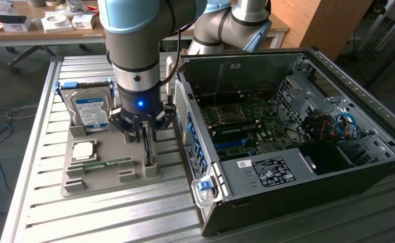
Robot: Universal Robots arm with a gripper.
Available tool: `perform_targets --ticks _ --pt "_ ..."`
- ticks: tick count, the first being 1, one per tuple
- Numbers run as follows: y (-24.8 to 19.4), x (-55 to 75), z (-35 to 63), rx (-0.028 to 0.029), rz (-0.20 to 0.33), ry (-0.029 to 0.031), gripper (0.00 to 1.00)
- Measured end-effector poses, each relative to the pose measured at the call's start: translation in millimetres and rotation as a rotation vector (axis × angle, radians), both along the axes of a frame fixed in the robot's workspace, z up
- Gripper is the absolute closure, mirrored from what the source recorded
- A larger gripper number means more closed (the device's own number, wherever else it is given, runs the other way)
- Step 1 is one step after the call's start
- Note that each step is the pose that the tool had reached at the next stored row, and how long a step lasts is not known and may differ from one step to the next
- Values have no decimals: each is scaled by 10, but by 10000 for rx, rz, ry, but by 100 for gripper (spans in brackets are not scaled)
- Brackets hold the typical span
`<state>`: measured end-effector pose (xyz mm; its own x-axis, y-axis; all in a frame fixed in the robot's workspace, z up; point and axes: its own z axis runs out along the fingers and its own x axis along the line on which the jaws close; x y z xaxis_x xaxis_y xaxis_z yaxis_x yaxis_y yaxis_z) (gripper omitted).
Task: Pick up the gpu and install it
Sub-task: 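Pick up the gpu and move the gpu toward the slot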
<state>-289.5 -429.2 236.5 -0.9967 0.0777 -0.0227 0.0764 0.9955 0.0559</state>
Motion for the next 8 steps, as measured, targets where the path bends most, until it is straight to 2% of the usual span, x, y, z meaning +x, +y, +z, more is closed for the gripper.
perform_targets --ticks 8 --pt "0 0 -20 0 0 1 57"
